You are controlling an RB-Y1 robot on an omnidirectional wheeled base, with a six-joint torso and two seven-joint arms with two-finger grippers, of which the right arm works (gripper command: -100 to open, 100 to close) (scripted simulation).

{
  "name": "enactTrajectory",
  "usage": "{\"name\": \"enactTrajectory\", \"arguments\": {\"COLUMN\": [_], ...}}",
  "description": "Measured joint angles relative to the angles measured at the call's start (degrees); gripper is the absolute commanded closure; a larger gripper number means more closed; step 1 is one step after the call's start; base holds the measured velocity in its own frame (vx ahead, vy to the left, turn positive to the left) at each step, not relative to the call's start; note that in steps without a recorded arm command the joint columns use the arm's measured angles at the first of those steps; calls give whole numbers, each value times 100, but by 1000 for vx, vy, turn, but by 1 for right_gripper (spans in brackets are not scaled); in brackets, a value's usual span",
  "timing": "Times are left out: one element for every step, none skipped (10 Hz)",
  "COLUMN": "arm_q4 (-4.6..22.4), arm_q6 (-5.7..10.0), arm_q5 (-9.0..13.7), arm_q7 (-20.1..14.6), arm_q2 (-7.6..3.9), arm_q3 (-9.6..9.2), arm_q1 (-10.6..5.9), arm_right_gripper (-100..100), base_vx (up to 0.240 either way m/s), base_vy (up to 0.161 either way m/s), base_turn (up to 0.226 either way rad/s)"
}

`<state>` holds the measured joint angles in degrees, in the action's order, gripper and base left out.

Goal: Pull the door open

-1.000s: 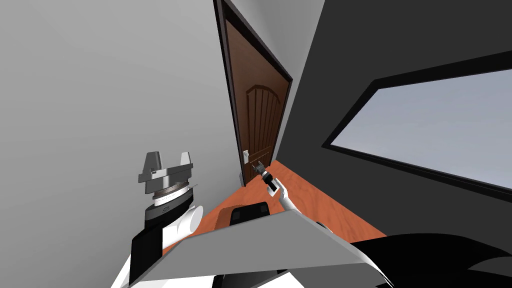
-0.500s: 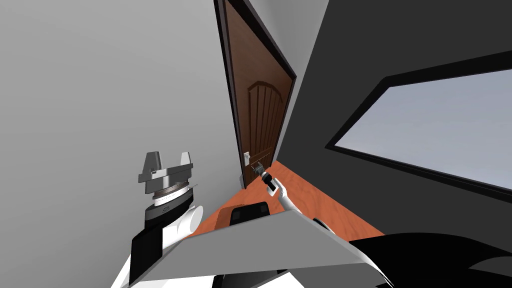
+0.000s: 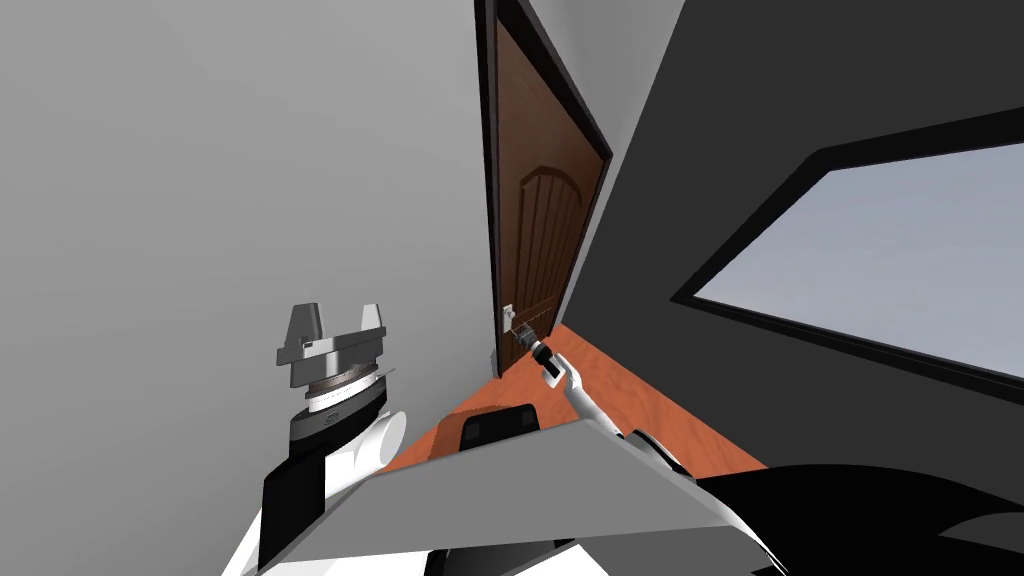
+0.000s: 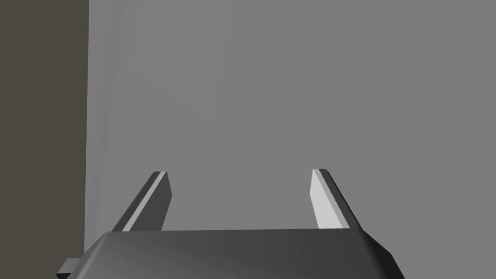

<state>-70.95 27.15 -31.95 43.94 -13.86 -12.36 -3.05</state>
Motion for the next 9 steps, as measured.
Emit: {"name": "enactTrajectory", "arguments": {"arm_q4": [71, 138, 316, 520, 477, 539, 614, 620, 616], "arm_q6": [83, 140, 247, 384, 420, 465, 533, 549, 533], "arm_q5": [38, 67, 109, 162, 196, 234, 267, 271, 272], "arm_q7": [-21, -38, -38, -42, -94, -147, -173, -176, -174], "arm_q2": [-62, -116, -160, -234, -336, -426, -486, -491, -499], "arm_q3": [83, 145, 238, 353, 416, 483, 549, 556, 569], "arm_q1": [4, -24, -99, -182, -137, -165, -182, -185, -192], "arm_right_gripper": [-100, -100, -100, -100, -100, -100, -100, 100, 100], "base_vx": [127, 106, 119, 168, 161, 163, 77, -8, -14], "base_vy": [115, 87, 115, 144, 113, 65, 23, -3, -24], "base_turn": [77, 63, 117, 140, 65, 58, 13, -24, -19]}}
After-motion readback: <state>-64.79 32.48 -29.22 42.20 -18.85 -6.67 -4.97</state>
